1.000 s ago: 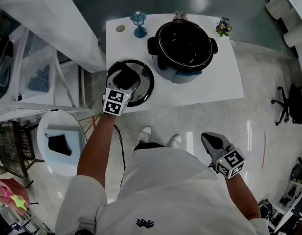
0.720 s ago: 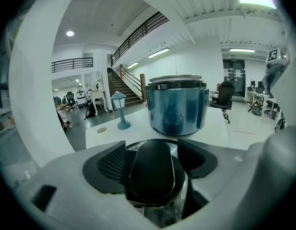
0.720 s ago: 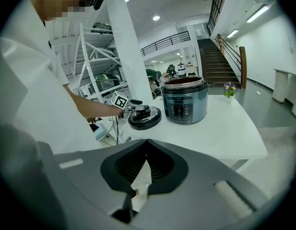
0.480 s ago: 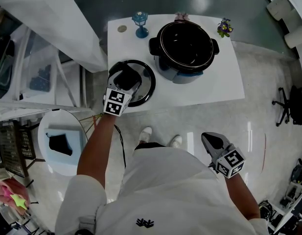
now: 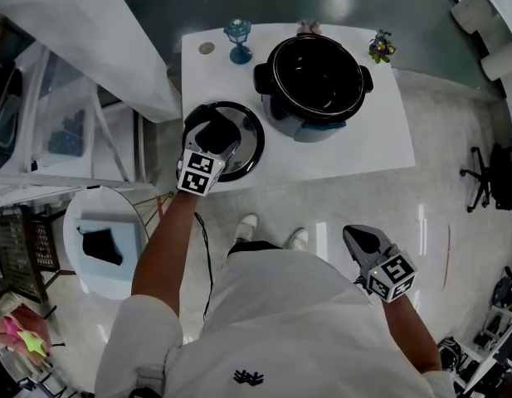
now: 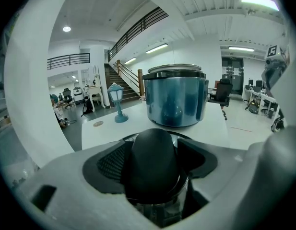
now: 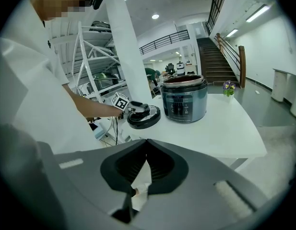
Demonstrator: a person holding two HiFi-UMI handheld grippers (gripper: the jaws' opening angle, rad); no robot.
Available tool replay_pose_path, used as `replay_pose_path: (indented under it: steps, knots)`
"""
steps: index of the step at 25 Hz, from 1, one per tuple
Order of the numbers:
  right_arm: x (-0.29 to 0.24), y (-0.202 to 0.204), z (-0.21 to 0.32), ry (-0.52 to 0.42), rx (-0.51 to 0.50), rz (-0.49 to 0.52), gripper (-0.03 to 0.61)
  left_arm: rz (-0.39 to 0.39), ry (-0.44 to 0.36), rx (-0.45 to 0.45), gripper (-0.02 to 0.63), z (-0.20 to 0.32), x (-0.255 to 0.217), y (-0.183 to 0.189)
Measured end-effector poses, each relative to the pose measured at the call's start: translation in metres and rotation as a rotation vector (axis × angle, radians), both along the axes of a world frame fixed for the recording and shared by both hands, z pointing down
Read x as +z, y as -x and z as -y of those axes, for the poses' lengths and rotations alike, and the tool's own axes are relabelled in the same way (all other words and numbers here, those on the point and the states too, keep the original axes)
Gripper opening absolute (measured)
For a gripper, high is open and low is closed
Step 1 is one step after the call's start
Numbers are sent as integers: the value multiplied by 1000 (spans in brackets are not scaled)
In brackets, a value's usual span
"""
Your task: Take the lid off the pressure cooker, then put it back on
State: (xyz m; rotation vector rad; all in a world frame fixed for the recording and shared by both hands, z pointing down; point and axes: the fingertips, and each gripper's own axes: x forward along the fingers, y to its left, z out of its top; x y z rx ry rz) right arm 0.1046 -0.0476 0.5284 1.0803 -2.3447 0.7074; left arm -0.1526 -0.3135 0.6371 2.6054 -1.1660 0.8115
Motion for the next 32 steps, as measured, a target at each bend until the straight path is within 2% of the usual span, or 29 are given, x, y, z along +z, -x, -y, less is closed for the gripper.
replay_pose_path:
  steps: [9,13,32]
  knots:
    - [2,3,0,15,0,-16,15,26,-15,23,341,8,7,-6]
    - [2,6,0,16,1,-17,14,30,-26,35,293,8,10,-11]
    - [-1,-2,-3,8,31,-32,14,54,3,51,288,9,13,-12]
